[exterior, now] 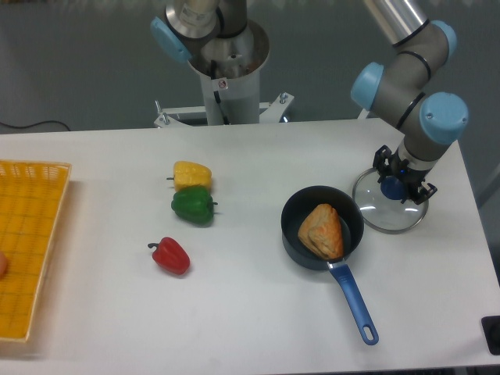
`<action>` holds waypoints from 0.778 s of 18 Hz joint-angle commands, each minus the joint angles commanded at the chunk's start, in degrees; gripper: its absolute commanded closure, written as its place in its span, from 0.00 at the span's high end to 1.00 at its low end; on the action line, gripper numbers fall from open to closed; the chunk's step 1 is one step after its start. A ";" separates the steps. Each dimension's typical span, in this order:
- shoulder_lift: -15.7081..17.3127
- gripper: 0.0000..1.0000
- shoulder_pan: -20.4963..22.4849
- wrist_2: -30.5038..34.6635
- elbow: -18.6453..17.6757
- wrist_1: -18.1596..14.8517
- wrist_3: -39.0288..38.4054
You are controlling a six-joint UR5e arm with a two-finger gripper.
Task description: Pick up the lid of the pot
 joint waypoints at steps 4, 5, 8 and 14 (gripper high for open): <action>-0.09 0.62 -0.09 0.00 0.09 -0.09 0.00; -0.17 0.62 -0.09 0.00 0.09 -0.09 0.00; -0.18 0.60 -0.26 0.00 0.53 -0.18 -0.09; 0.53 0.60 -0.53 0.00 1.32 -0.79 0.18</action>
